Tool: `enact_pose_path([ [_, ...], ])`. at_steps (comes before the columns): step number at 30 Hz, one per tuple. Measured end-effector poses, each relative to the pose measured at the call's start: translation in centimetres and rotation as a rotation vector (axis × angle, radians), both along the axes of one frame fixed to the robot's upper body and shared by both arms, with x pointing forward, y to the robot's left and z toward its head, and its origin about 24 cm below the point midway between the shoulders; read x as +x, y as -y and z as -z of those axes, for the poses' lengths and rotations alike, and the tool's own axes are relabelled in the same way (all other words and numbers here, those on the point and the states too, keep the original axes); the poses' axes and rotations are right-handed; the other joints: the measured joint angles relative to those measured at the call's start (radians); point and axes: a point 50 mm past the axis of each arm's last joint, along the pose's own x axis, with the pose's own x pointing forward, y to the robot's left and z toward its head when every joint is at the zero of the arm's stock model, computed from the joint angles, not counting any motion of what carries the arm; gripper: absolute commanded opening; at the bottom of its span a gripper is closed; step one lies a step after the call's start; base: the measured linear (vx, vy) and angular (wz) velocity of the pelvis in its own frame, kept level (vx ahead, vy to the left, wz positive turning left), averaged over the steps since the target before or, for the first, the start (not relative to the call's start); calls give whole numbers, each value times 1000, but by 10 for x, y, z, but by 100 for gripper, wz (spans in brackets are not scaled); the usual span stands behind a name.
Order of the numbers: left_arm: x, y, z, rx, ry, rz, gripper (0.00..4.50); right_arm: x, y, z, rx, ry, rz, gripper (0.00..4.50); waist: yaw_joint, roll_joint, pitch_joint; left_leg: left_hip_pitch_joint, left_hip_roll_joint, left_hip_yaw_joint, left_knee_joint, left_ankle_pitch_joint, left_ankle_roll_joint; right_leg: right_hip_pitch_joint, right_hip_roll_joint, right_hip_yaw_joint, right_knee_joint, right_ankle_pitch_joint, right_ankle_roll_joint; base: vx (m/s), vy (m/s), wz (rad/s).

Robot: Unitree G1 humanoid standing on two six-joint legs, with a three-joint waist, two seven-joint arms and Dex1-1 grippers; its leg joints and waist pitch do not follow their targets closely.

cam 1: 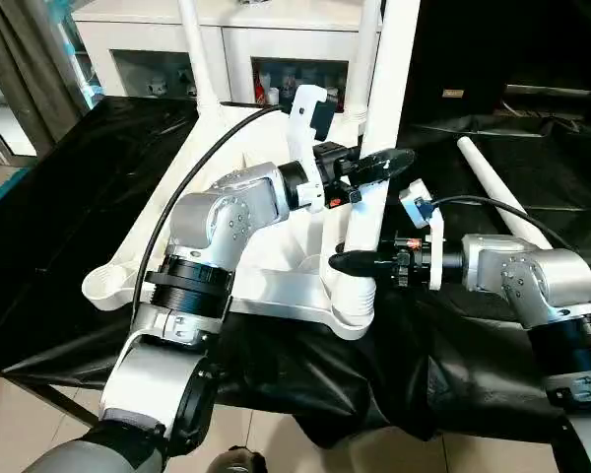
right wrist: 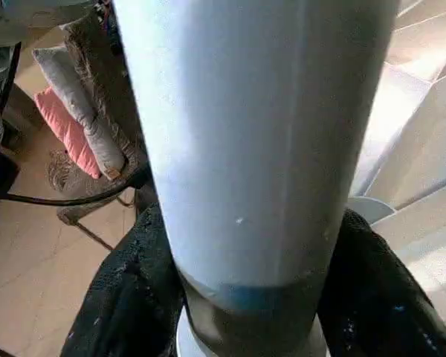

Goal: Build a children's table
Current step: Pick table leg

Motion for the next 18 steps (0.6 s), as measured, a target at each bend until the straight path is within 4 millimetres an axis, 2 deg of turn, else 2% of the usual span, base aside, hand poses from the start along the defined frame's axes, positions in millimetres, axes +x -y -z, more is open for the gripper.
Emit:
enact_pose_path([
  [1, 0, 0, 0, 0, 1, -3, 234, 0, 0, 0, 1, 3, 1, 196, 0, 0, 0, 0, 0, 0, 0, 0, 0, 0, 0, 0, 0, 0, 0, 0, 0, 0],
  [6, 0, -3, 0, -33, -1, -12, 259, 1, -5, 0, 27, 17, 9, 195, -1, 0, 0, 0, 0, 0, 0, 0, 0, 0, 0, 0, 0, 0, 0, 0, 0, 0],
  [7, 1, -4, 0, -69, 1, -23, 278, 2, -6, -1, 45, 26, 18, 194, 0, 0, 0, 0, 0, 0, 0, 0, 0, 0, 0, 0, 0, 0, 0, 0, 0, 0],
  [8, 1, -5, -1, -127, 6, -42, 278, 3, -7, -2, 62, 35, 34, 194, -1, -1, 0, 0, 0, 0, 0, 0, 0, 0, 0, 0, 0, 0, 0, 0, 0, 0],
  [9, 2, -7, -5, -238, 13, -70, 290, 4, -6, -3, 88, 45, 69, 193, 0, -3, 1, 0, 0, 0, 0, 0, 0, 0, 0, 0, 0, 0, 0, 0, 0, 0],
  [12, 8, -28, -15, -408, 40, -159, 292, 5, -3, 0, 122, 49, 123, 193, 0, -6, 1, 0, 0, 0, 0, 0, 0, 0, 0, 0, 0, 0, 0, 0, 0, 0],
  [14, 11, -42, -18, -456, 52, -195, 292, 5, -1, 2, 126, 51, 155, 193, -1, -6, 1, 0, 0, 0, 0, 0, 0, 0, 0, 0, 0, 0, 0, 0, 0, 0],
  [17, 7, -59, -14, -402, 109, -180, 292, 6, -2, 1, 145, 85, 213, 193, -2, -6, 1, 0, 0, 0, 0, 0, 0, 0, 0, 0, 0, 0, 0, 0, 0, 0],
  [18, 2, -67, -8, -301, 169, -151, 292, 8, -2, 0, 127, 131, 263, 193, -3, -6, 1, 0, 0, 0, -1, 0, 0, -1, 0, 0, 0, 0, 0, 0, 0, 0],
])
